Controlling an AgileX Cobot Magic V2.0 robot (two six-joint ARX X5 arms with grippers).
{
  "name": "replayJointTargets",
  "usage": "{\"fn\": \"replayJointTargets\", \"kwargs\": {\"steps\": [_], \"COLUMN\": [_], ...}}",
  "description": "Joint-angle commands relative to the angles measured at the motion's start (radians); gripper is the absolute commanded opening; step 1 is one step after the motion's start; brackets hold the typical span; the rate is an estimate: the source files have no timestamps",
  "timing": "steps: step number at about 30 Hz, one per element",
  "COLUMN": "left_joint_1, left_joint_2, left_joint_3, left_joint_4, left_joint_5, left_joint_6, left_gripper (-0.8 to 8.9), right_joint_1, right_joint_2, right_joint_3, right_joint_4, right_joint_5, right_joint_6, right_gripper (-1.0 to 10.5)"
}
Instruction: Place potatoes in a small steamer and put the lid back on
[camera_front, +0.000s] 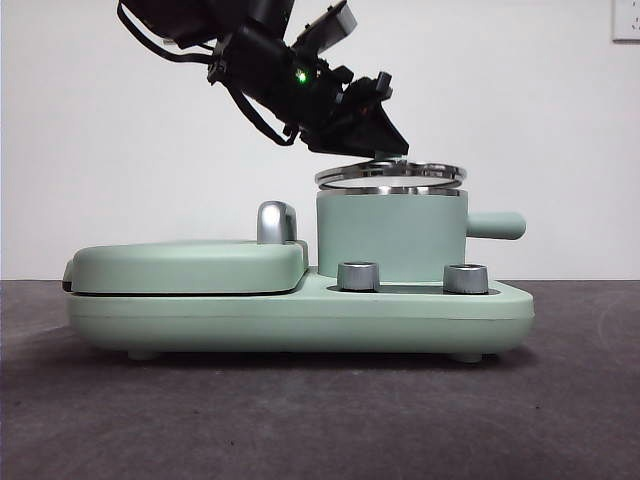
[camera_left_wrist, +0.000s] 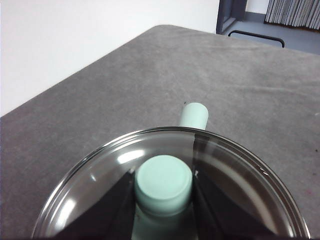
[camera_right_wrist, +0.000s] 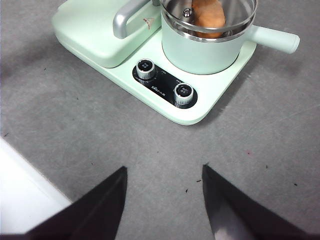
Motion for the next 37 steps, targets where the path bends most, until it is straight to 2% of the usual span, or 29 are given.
{"fn": "replayJointTargets", "kwargs": {"steps": [1, 24, 37], "left_joint_1": [-0.005, -0.005, -0.005], "left_joint_2": [0.013, 0.047, 0.053], "left_joint_3": [0.024, 0.024, 0.024], "left_joint_4": [0.034, 0.026, 0.026], "left_joint_5": [0.001, 0.001, 0.008], "left_joint_6": [0.043, 0.037, -0.019], "left_gripper": [0.08, 0.08, 0.08], "right_joint_1": [0.005, 0.005, 0.005], "right_joint_2": [0.004, 0.004, 0.004], "right_joint_3": [0.01, 0.01, 0.01], "right_joint_4": [0.011, 0.018, 0.018], "right_joint_5": [0.004, 0.004, 0.005], "right_joint_6": [0.022, 0.026, 0.026], "right_gripper": [2.3, 2.3, 2.3]}}
